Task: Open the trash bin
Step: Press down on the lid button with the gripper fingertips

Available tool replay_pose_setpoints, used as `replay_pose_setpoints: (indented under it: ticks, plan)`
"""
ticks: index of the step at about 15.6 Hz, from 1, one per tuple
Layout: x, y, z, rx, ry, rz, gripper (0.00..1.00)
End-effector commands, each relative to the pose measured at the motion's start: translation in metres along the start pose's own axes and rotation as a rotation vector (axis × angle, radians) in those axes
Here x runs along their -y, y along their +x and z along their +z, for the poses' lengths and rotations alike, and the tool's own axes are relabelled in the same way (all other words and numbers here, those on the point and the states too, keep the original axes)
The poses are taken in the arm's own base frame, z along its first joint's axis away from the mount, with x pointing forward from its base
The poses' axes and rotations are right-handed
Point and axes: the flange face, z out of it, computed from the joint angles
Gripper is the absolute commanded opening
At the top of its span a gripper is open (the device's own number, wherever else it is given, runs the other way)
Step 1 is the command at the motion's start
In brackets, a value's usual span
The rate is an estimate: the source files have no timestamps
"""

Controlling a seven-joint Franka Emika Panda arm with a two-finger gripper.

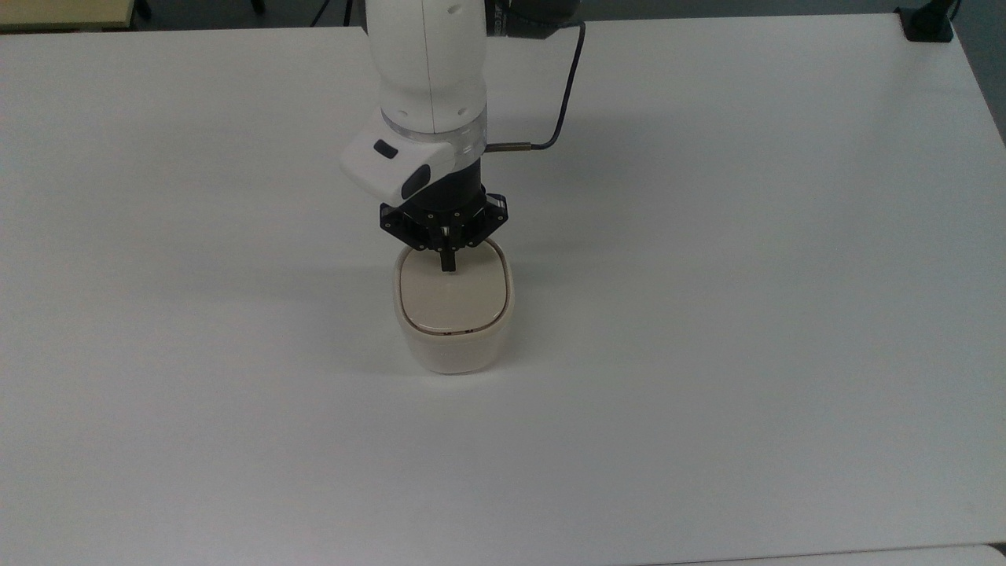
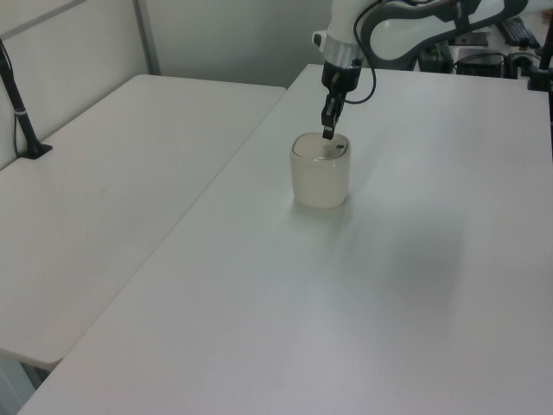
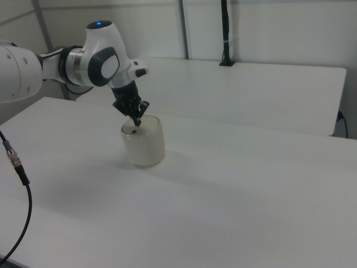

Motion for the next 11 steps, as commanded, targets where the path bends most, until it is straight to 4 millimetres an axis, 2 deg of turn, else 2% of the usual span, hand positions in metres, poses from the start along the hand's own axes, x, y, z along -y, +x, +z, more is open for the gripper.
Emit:
replay_pose_setpoints:
  ticks: [1,3,5,8,11]
  plan:
    - [0.017,-0.002,0.027,0.04,0.014,-0.01,0.0]
    - [0.016,-0.002,0.028,0.044,0.014,-0.01,0.0]
    - [0.014,-0.003,0.019,0.055,0.014,-0.007,0.0]
    - [0.007,-0.009,-0.025,0.068,0.011,0.0,0.0]
    - [0.003,-0.026,-0.059,0.126,0.005,0.006,0.0]
